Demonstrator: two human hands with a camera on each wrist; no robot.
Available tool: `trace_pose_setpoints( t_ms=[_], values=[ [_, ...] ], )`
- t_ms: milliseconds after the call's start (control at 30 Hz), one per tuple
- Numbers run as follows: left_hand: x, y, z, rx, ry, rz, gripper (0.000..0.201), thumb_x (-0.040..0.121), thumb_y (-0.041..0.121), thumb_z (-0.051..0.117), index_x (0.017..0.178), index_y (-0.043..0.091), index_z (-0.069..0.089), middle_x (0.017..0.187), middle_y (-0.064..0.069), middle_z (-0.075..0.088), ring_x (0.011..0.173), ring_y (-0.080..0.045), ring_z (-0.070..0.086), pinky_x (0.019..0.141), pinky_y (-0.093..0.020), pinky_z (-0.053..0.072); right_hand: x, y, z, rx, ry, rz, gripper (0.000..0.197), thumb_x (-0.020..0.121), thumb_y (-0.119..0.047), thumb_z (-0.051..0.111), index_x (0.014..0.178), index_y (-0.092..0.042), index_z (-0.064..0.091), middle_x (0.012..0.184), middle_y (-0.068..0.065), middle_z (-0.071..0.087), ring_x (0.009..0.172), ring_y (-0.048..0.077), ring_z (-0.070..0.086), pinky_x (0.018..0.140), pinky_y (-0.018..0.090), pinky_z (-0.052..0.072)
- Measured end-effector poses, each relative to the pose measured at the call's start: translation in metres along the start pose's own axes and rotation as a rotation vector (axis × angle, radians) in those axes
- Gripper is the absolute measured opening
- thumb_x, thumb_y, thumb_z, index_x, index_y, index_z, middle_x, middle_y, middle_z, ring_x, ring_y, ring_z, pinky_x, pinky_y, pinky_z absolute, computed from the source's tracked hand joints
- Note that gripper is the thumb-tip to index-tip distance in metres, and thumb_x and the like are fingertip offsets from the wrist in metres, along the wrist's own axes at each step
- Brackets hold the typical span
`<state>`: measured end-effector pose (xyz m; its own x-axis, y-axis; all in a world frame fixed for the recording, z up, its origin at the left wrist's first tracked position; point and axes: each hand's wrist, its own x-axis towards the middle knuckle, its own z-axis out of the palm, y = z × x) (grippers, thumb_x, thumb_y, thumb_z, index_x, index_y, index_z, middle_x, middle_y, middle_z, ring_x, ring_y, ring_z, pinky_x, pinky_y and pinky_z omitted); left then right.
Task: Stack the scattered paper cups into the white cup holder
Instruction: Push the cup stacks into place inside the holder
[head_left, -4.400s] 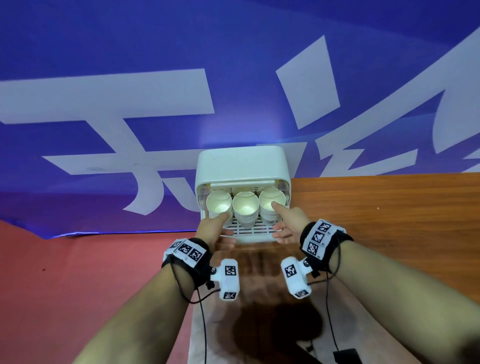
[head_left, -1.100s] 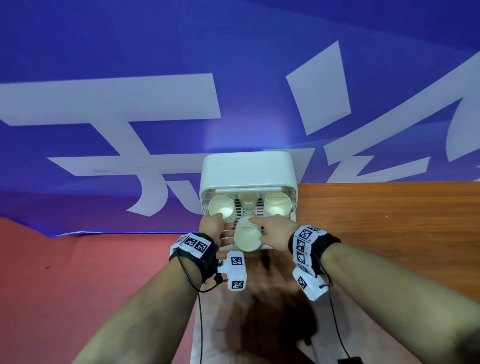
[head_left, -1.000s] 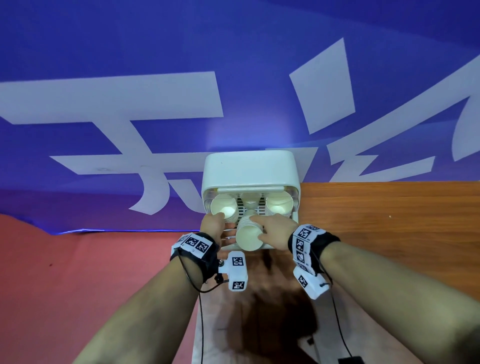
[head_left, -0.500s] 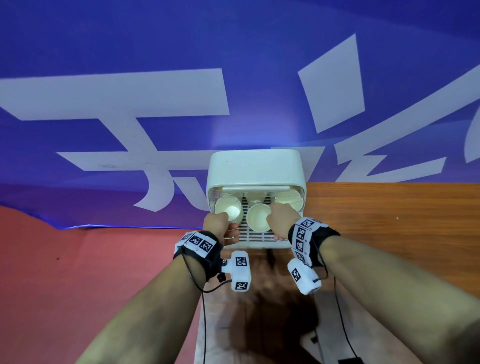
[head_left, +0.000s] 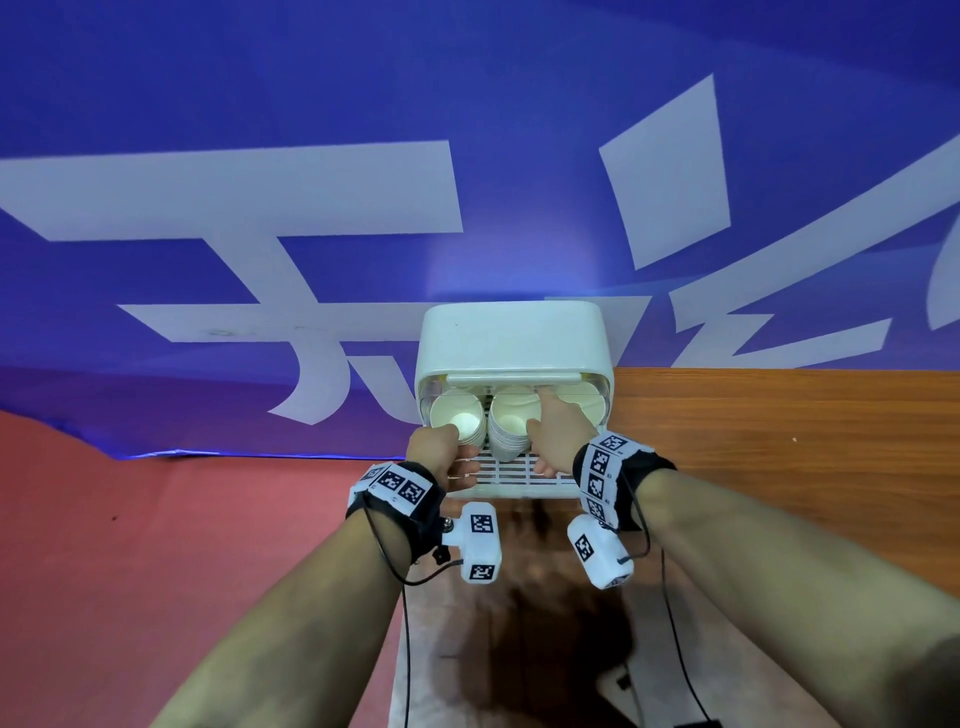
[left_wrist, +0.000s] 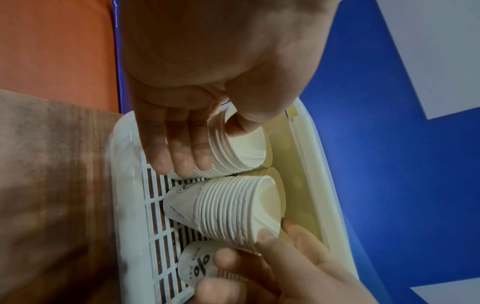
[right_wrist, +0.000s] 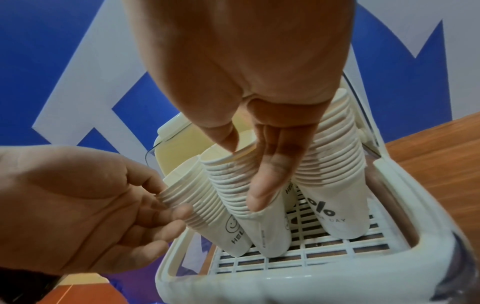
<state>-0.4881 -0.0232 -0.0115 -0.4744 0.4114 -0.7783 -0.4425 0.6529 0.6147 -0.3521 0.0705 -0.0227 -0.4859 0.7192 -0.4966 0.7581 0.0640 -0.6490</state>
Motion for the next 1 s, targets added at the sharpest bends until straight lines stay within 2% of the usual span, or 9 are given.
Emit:
trace_pose_setpoints(
  t_ms=[67, 167, 233, 333, 400, 467, 700, 867, 1000],
  values=[
    [0.0, 0.001, 0.0, -0.004, -0.003, 0.0, 0.033, 0.092, 0.01, 0.034, 0.12, 0.003, 0.049, 0.083, -0.014, 0.065, 0.06, -0.026, 0.058, 0.061, -0.036, 0.054, -0.002, 0.004, -0.002, -0.028, 0.008, -0.069, 0.052, 0.091, -0.016, 0.037, 0.14, -0.028, 0.025, 0.081, 0.015, 0.067, 0.058, 0.028, 0.07, 0.057, 0.046, 0.06],
    [0.001, 0.001, -0.001, -0.005, -0.005, 0.004, 0.031, 0.092, 0.011, 0.035, 0.117, 0.002, 0.051, 0.084, -0.014, 0.066, 0.06, -0.027, 0.058, 0.062, -0.038, 0.054, -0.01, 0.01, -0.003, -0.094, -0.035, -0.172, 0.054, 0.093, -0.021, 0.04, 0.142, -0.038, 0.024, 0.078, 0.012, 0.069, 0.061, 0.026, 0.069, 0.062, 0.043, 0.06],
    [0.002, 0.0, -0.001, -0.003, -0.002, 0.007, 0.029, 0.092, 0.011, 0.036, 0.115, 0.002, 0.052, 0.086, -0.015, 0.066, 0.061, -0.027, 0.059, 0.063, -0.038, 0.054, -0.012, 0.012, -0.003, -0.156, -0.072, -0.191, 0.047, 0.094, -0.023, 0.043, 0.141, -0.031, 0.039, 0.083, 0.007, 0.07, 0.064, 0.024, 0.069, 0.064, 0.038, 0.059],
    [0.003, 0.0, 0.0, -0.004, 0.01, 0.012, 0.029, 0.091, 0.008, 0.036, 0.113, 0.001, 0.052, 0.086, -0.015, 0.067, 0.062, -0.028, 0.06, 0.064, -0.038, 0.054, -0.007, 0.01, 0.001, -0.303, -0.107, -0.192, 0.03, 0.095, -0.021, 0.042, 0.1, -0.003, 0.066, 0.086, 0.015, 0.07, 0.07, 0.03, 0.069, 0.062, 0.037, 0.055],
    [0.004, -0.001, 0.0, -0.002, 0.015, 0.012, 0.028, 0.091, 0.006, 0.034, 0.112, 0.0, 0.052, 0.084, -0.016, 0.066, 0.062, -0.028, 0.06, 0.063, -0.038, 0.054, -0.003, 0.009, 0.004, -0.412, -0.091, -0.206, 0.033, 0.095, -0.018, 0.042, 0.068, -0.005, 0.055, 0.068, 0.013, 0.061, 0.07, 0.035, 0.064, 0.058, 0.037, 0.048],
    [0.005, 0.0, 0.0, 0.01, 0.015, 0.022, 0.027, 0.091, 0.006, 0.035, 0.11, 0.001, 0.053, 0.083, -0.016, 0.067, 0.062, -0.028, 0.061, 0.062, -0.037, 0.054, 0.001, 0.008, 0.007, -0.508, -0.084, -0.225, 0.039, 0.096, -0.019, 0.043, 0.058, -0.011, 0.042, 0.061, 0.008, 0.049, 0.066, 0.032, 0.056, 0.054, 0.034, 0.038],
    [0.008, -0.001, 0.003, 0.038, 0.009, 0.029, 0.024, 0.093, 0.01, 0.04, 0.109, 0.001, 0.055, 0.085, -0.016, 0.07, 0.064, -0.027, 0.064, 0.061, -0.034, 0.055, 0.0, 0.008, 0.002, -0.594, -0.06, -0.185, 0.035, 0.1, -0.024, 0.044, 0.07, -0.008, 0.053, 0.07, 0.007, 0.049, 0.07, 0.03, 0.054, 0.059, 0.031, 0.04],
    [0.012, -0.001, 0.003, 0.031, 0.021, 0.044, 0.024, 0.091, 0.008, 0.039, 0.109, 0.001, 0.054, 0.084, -0.018, 0.07, 0.065, -0.028, 0.064, 0.06, -0.035, 0.055, -0.003, 0.01, 0.001, -0.594, -0.033, -0.155, 0.028, 0.097, -0.018, 0.043, 0.073, -0.008, 0.054, 0.07, 0.005, 0.048, 0.067, 0.028, 0.052, 0.046, 0.027, 0.028],
    [0.013, -0.001, 0.005, 0.006, -0.022, 0.035, 0.016, 0.094, 0.009, 0.038, 0.097, 0.003, 0.053, 0.088, -0.018, 0.069, 0.068, -0.027, 0.064, 0.063, -0.035, 0.054, -0.004, 0.009, 0.0, -0.575, -0.037, -0.137, 0.024, 0.096, -0.015, 0.045, 0.073, -0.01, 0.051, 0.075, 0.007, 0.051, 0.069, 0.028, 0.053, 0.047, 0.027, 0.029]
  ],
)
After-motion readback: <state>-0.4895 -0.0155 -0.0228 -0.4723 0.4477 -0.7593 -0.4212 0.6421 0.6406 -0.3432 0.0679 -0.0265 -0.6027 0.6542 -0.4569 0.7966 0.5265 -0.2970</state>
